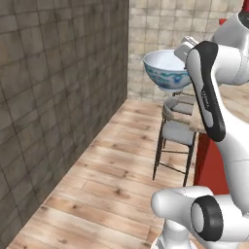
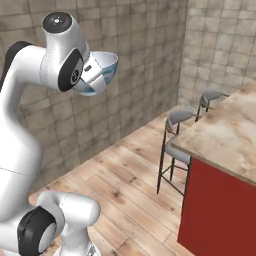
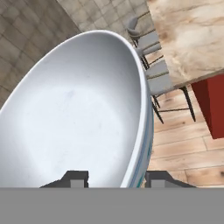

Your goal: Pick up the bowls from the cabinet and place each bowl in front of a stool on the dining counter.

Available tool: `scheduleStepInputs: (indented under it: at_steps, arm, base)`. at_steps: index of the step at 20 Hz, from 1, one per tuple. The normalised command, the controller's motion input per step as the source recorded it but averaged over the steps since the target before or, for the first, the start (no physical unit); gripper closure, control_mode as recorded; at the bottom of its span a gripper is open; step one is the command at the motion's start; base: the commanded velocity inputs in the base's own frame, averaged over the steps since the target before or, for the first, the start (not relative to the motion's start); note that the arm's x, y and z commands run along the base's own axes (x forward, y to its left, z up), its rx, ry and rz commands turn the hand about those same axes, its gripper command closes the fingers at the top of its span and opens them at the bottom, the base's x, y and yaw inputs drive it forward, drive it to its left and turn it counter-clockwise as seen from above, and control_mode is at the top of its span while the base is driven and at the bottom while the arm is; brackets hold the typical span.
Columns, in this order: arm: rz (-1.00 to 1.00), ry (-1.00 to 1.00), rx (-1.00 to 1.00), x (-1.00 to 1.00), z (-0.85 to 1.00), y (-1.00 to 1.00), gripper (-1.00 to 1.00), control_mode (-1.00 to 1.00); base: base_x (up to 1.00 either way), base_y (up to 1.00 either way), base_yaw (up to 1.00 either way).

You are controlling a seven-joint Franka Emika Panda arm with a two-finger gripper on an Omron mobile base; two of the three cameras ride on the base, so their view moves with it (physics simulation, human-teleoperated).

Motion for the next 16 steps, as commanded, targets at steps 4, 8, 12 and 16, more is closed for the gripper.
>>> scheduleStepInputs:
  at_steps: [4, 8, 12, 16]
  arm:
    - [0.00, 0.00, 0.00, 0.00, 0.00, 0.00, 1.00, 1.00]
    - [0.00, 0.00, 0.00, 0.00, 0.00, 0.00, 1.00, 1.00]
    - [0.00, 0.00, 0.00, 0.00, 0.00, 0.00, 1.00, 1.00]
    - [0.00, 0.00, 0.00, 0.00, 0.00, 0.00, 1.00, 1.00]
  base:
    - [1.00, 0.74, -0.51]
    - [0.94, 0.61, -0.47]
    - [0.85, 0.60, -0.45]
    - [0.85, 0.61, -0.45]
